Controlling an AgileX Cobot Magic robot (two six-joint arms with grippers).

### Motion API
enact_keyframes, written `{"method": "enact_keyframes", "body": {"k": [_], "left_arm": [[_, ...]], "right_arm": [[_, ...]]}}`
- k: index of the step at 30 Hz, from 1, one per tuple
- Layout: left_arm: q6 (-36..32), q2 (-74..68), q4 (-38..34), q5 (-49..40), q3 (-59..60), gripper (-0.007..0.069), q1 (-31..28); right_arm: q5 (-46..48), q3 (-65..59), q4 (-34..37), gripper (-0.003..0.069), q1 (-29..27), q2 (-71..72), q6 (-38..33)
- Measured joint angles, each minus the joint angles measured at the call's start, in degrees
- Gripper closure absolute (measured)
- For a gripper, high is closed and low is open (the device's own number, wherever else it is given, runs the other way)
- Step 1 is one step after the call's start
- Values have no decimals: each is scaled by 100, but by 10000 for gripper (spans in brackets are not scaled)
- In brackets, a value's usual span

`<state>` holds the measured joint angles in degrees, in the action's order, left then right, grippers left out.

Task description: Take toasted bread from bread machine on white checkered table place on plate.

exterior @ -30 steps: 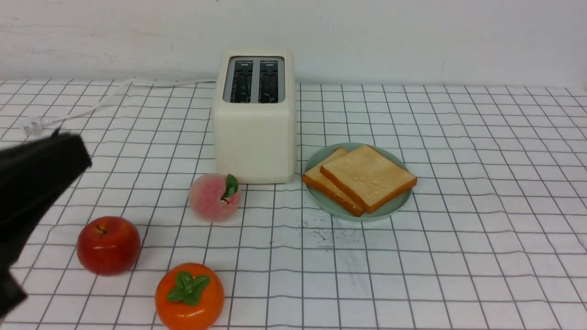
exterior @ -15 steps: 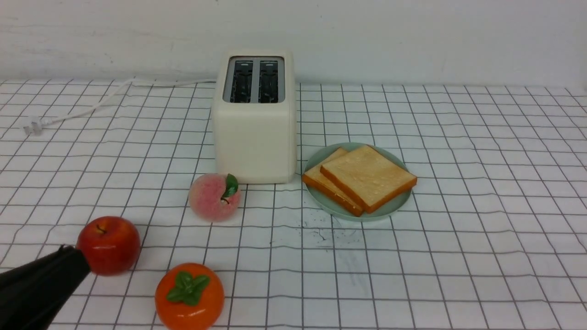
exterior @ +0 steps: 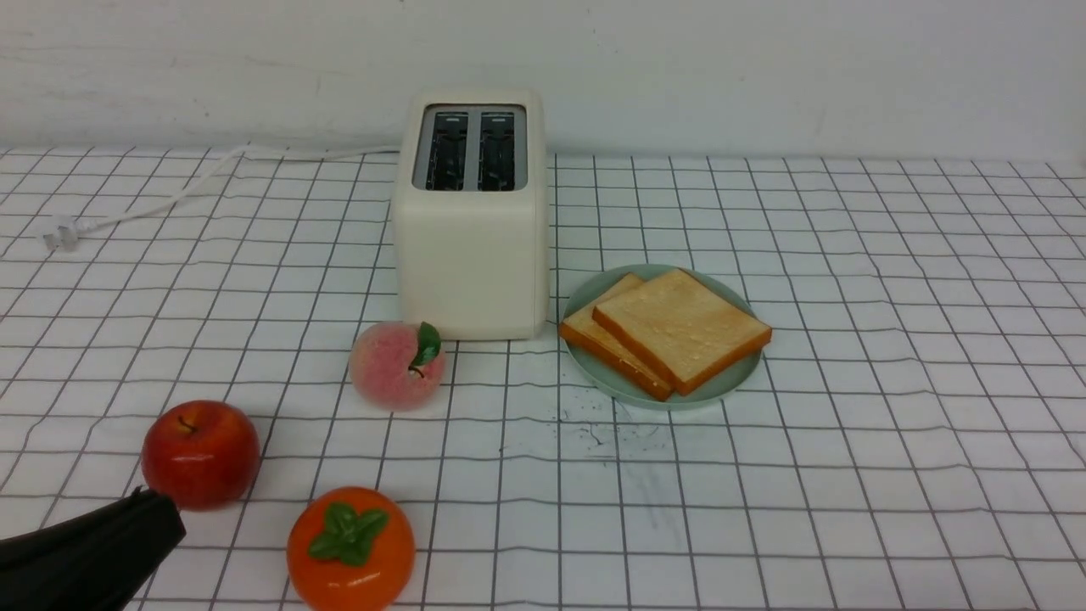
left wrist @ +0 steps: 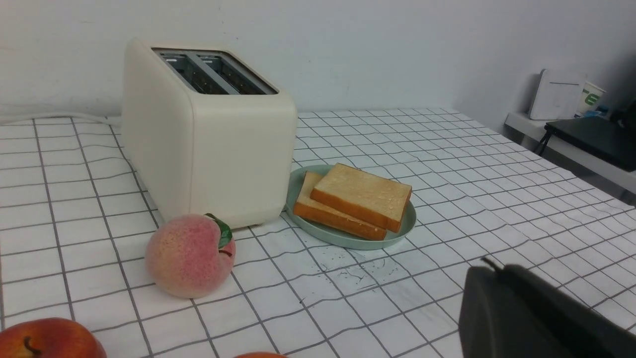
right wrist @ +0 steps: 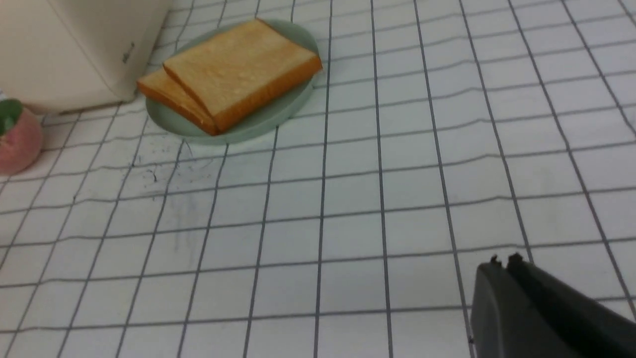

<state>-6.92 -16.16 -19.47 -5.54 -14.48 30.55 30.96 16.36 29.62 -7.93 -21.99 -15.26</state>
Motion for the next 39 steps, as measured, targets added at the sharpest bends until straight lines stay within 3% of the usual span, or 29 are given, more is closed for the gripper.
{"method": "enact_keyframes", "body": {"k": [8, 17, 39], "left_arm": [[0, 0, 0, 0, 0, 636, 0], [0, 5, 0, -12, 0, 634, 0], [5, 6, 0, -82, 0, 618, 0]], "right_arm": [[-421, -360, -432, 646, 136, 688, 100], [-989, -1558, -1564, 672, 653, 2218, 378], [-826, -1733, -1680, 666, 761, 2258, 662]]}}
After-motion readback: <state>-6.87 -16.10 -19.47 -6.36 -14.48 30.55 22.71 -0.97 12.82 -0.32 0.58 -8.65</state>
